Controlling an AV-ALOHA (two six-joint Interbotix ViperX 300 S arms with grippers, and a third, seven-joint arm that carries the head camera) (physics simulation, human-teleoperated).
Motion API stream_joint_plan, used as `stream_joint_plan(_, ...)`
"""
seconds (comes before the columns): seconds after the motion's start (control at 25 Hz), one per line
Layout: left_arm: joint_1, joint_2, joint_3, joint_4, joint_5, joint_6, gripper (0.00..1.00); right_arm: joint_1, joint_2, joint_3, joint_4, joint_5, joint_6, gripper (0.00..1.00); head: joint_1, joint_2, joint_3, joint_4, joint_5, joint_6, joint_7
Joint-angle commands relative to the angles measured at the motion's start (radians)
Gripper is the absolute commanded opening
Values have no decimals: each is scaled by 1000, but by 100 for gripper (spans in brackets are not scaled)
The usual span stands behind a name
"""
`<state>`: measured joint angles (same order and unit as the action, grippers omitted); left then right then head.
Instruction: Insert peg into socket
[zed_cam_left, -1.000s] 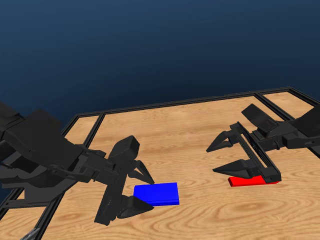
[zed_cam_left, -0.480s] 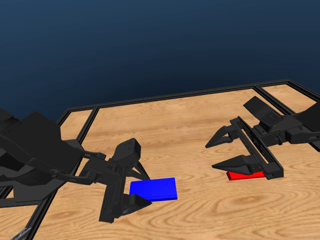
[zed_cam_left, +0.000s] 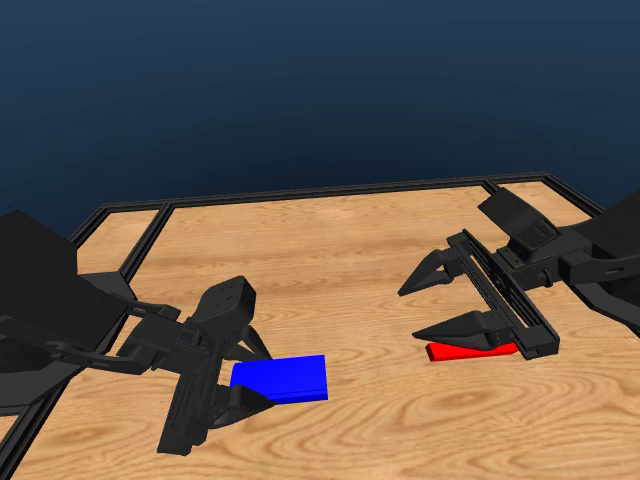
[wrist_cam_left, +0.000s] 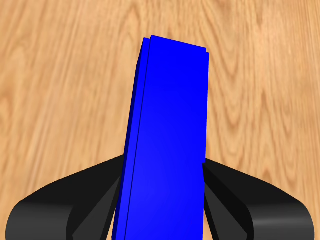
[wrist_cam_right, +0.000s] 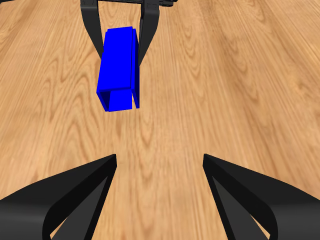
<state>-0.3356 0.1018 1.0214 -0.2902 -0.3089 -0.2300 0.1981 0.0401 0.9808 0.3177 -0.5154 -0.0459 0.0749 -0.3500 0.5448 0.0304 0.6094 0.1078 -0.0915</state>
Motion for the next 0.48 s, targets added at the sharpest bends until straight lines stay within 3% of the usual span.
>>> stream_joint_plan(0.04, 2, 30, -54, 22, -17, 1, 0, 5, -15, 11, 6, 127, 20, 100, -15, -15, -12, -11, -5, -46, -26)
stream_joint_plan(0.16, 21, 25, -56, 32, -20, 16, 0, 11, 5, 22, 18, 177, 57, 100, -20, -19, -13, -21, -4, -83, -48)
stream_joint_plan(0.24, 22, 6, -63, 36, -11, 14, 0, 32, 6, 22, 7, 211, 77, 100, -21, -21, -13, -24, -1, -95, -54)
stream_joint_plan(0.28, 26, 24, -58, 37, -29, 22, 0, 19, -10, 34, 4, 265, 92, 100, -20, -21, -13, -25, -1, -101, -53)
stream_joint_plan(0.36, 29, 22, -67, 35, -33, 27, 0, 33, -8, 51, 7, 250, 118, 100, -17, -20, -14, -25, -1, -105, -52)
stream_joint_plan(0.4, 32, 27, -67, 29, -44, 28, 0, 30, -28, 46, -36, 338, 170, 100, -18, -20, -14, -26, -1, -110, -53)
stream_joint_plan(0.44, 33, 32, -64, 33, -36, 24, 0, 28, -19, 65, -3, 275, 173, 100, -19, -19, -14, -27, 2, -115, -57)
stream_joint_plan(0.48, 37, 46, -65, 23, -45, 24, 0, 42, -16, 74, -32, 302, 187, 100, -21, -18, -15, -29, 3, -122, -61)
